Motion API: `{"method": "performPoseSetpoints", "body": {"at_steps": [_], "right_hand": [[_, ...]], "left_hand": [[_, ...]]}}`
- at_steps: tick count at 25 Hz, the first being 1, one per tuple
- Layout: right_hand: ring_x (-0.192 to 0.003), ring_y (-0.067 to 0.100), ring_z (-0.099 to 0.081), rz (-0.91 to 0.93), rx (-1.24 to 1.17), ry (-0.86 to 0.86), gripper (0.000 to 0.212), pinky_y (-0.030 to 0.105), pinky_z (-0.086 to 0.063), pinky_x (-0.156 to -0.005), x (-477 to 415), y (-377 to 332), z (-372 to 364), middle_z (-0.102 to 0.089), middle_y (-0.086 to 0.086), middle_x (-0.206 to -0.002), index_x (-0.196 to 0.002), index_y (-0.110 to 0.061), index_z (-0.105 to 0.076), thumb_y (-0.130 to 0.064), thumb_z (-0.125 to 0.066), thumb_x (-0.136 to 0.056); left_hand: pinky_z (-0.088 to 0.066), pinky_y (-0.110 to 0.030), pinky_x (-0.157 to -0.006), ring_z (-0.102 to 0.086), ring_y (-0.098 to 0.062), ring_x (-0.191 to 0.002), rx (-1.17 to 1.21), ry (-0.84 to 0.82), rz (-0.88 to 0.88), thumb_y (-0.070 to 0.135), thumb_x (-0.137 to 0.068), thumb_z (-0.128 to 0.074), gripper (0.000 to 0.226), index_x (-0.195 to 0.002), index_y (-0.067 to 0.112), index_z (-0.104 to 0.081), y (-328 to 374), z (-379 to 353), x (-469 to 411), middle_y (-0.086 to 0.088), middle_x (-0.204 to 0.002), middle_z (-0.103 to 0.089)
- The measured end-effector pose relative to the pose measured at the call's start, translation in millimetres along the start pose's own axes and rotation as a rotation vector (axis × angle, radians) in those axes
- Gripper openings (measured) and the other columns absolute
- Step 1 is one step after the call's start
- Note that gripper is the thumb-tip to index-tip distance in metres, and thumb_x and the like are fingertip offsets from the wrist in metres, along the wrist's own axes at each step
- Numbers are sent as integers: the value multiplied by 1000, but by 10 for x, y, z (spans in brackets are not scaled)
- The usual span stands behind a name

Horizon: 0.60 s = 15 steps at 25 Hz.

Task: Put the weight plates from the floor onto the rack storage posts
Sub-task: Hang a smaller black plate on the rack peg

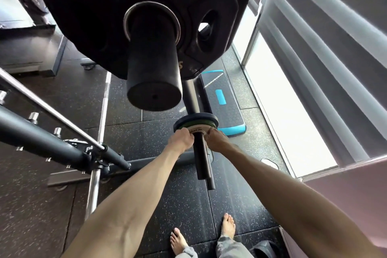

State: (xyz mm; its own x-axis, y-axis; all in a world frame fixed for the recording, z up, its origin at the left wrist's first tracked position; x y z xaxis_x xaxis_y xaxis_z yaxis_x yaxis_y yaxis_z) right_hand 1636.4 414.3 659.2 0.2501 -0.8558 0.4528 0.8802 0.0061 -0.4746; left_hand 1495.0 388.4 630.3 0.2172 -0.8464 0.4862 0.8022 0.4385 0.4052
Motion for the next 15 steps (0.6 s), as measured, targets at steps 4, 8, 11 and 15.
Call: {"method": "performPoseSetpoints", "body": {"at_steps": [4, 8, 11, 15], "right_hand": [[-93, 30, -60, 28, 24, 116, 26, 34, -43, -78, 269, -111, 304, -68, 16, -112, -119, -6, -59, -12, -46, -97], [-106, 35, -61, 125, 8, 246, 27, 36, -46, -85, 447, -516, 885, -64, 20, -117, -122, -4, -56, -14, -48, -98], [-107, 38, -63, 211, -75, 365, 25, 38, -47, -88, 706, -907, 1384, -66, 23, -116, -117, -7, -58, -14, -44, -97], [-106, 40, -64, 370, -36, 464, 27, 41, -51, -87, 1310, -1375, 1896, -68, 22, -113, -111, -6, -63, -15, -43, -96]], "left_hand": [[-55, -35, -70, -70, -28, -76, 4, 96, -50, 30, -100, -45, 34, -96, 3, -67, -50, 369, 237, -12, -83, -71], [-59, -41, -76, -71, -27, -73, 68, 334, -15, 24, -95, -45, 31, -84, 5, -67, -253, 1269, 589, -10, -79, -72], [-61, -40, -71, -71, -25, -64, 130, 470, 36, 23, -89, -46, 32, -69, 8, -66, -380, 1967, 899, -8, -66, -72], [-62, -47, -59, -72, -30, -57, 282, 582, 36, 21, -80, -43, 30, -68, 4, -65, -325, 2615, 1417, -13, -60, -71]]}}
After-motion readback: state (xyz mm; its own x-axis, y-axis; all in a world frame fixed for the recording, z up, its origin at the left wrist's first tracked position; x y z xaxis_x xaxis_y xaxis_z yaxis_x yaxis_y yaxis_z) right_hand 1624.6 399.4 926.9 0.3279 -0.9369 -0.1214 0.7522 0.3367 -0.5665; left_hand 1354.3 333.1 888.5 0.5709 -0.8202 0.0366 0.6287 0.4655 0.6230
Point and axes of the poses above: each hand's wrist, its own x-axis away from the middle knuckle, its own z-axis out of the back of the hand, y = z × x, the point moved 10 cm from there along -x, towards the middle knuckle
